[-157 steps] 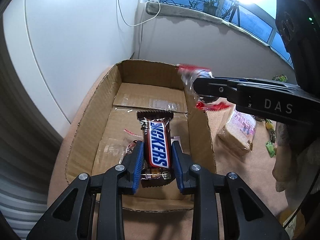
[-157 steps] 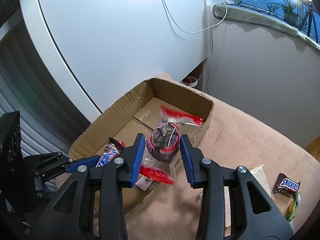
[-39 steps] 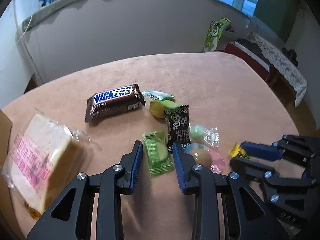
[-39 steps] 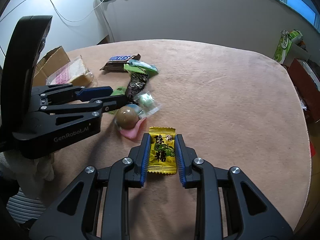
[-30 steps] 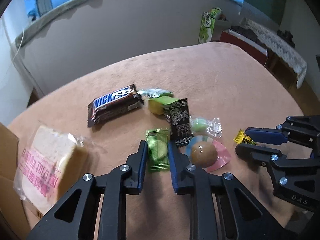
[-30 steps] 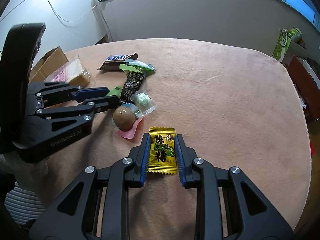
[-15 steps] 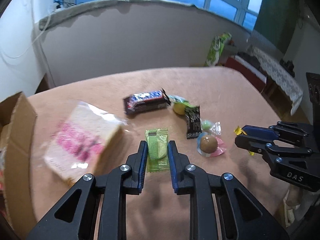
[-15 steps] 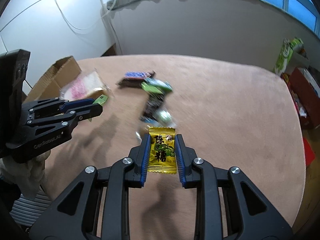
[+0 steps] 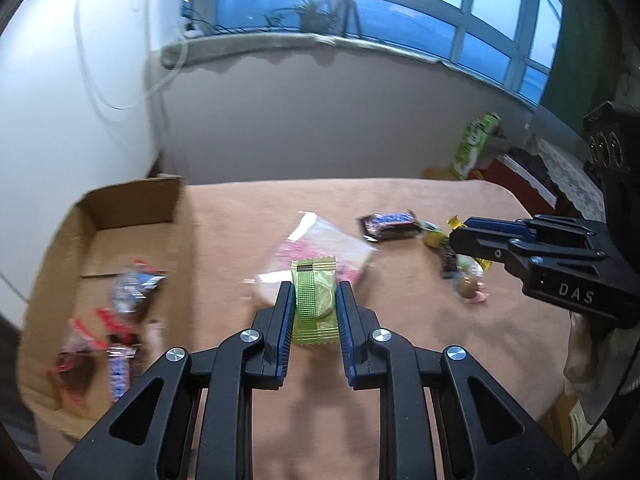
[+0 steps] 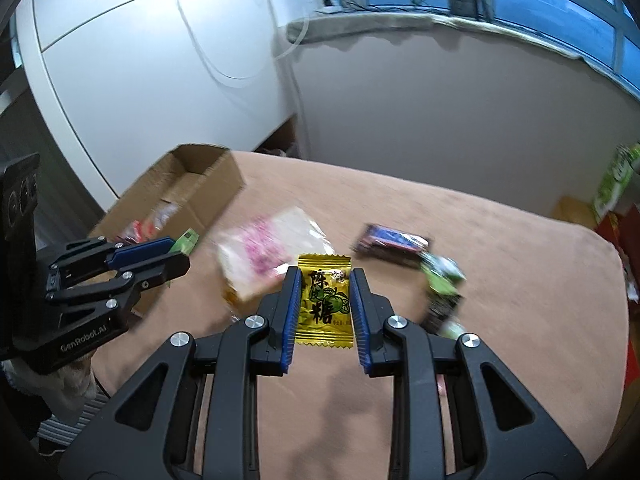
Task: Organize snacks
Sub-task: 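Carry both candies over the cardboard box and lower them inside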
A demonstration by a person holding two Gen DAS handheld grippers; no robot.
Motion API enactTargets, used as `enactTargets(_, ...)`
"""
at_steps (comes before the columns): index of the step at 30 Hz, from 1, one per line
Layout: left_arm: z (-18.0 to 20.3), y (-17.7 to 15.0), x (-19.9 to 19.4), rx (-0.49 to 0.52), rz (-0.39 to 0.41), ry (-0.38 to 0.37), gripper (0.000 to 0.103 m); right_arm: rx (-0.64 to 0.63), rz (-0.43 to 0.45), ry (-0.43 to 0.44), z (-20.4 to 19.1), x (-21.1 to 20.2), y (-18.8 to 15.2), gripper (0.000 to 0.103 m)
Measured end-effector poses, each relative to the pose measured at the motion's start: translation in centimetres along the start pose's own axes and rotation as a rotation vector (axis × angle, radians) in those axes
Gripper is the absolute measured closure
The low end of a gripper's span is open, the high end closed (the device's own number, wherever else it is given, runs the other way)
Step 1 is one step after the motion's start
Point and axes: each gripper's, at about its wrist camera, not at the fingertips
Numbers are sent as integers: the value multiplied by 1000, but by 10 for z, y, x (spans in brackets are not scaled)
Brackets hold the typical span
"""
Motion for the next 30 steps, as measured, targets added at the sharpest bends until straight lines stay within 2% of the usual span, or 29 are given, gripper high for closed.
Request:
enactTargets(7,-37,4,-23,-19,54,65,84,-45,16,50,-34,18,32,78)
enactTargets(13,-66,5,-31,-53,68,100,84,-94,23,91,-68,37,59,78)
enactTargets(21,-113,3,-34,-122,61,154,84,-141,9,161,-108,69,85,78)
enactTargets(30,-145,-3,-27,-174,38,190,84,-175,-28,209,-138,106,104,78)
Point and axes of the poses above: each gripper's, at about its wrist camera, not at the fingertips, and x roughly the way its jaws point, z to its right, y to its top, and after that the axes turned 11 degrees about -x, right-handed
